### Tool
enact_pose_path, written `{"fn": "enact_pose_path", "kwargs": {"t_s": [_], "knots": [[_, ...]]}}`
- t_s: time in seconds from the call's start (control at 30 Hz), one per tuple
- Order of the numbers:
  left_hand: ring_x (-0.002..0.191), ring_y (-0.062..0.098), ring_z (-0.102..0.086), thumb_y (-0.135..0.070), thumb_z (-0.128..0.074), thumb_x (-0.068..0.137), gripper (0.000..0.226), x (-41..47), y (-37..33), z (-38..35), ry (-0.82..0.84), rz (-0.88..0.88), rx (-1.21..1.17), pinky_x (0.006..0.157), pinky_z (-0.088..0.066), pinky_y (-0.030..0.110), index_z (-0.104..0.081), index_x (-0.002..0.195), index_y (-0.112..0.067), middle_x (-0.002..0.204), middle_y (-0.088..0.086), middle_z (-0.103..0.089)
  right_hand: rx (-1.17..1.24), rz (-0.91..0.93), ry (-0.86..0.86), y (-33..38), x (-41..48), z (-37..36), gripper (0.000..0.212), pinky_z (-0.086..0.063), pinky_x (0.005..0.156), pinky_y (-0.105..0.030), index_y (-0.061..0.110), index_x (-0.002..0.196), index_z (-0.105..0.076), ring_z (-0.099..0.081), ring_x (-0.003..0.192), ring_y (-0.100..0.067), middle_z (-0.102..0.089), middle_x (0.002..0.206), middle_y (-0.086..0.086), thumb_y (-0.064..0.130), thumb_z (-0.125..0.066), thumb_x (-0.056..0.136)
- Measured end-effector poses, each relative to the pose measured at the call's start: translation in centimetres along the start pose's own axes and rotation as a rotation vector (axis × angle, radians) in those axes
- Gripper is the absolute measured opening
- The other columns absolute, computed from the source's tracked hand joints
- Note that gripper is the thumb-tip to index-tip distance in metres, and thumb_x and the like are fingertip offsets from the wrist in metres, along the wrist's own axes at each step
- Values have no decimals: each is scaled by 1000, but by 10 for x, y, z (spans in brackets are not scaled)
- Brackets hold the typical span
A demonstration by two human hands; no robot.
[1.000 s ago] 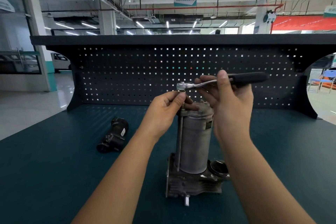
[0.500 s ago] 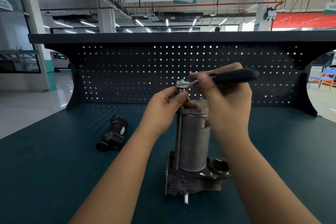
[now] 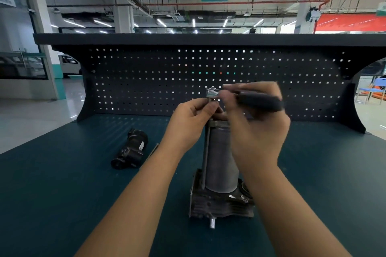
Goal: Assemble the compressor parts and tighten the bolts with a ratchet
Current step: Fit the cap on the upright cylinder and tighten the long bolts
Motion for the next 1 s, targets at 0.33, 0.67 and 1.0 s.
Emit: {"fn": "enact_pose_path", "kwargs": {"t_s": [0.33, 0.67, 1.0], "knots": [[85, 6, -67, -31, -43, 97, 29, 2, 5, -1, 42, 29, 44, 80, -45, 25, -64, 79, -22, 77, -5, -74, 603, -704, -56, -72, 7, 8, 9, -58, 78, -36, 7, 99, -51, -70, 89, -28, -72, 90, -13, 15, -49, 96], [81, 4, -67, -28, -43, 98, 29, 2, 3, 0, 21, 26, 48, 82, -49, 26, -68, 83, -21, 77, -7, -73, 102, -216, 21, -19, 8, 6, 13, -50, 71, -16, 23, 80, -57, -67, 81, -4, -70, 80, 9, 15, -67, 85], [85, 12, -69, -30, -44, 97, 22, 3, 4, -3, 73, 41, 7, 87, -47, 33, -62, 85, -23, 78, -2, -74, 434, -494, -19, -43, 5, 7, 13, -55, 68, -23, 17, 83, -58, -71, 87, -21, -73, 85, -7, 9, -55, 92]]}}
Point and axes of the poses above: each hand's wrist, its own x-axis towards the middle knuckle, its own z-axis out of the back of the hand, y = z × x, the point moved 8 cm from there along x, towards the middle knuckle
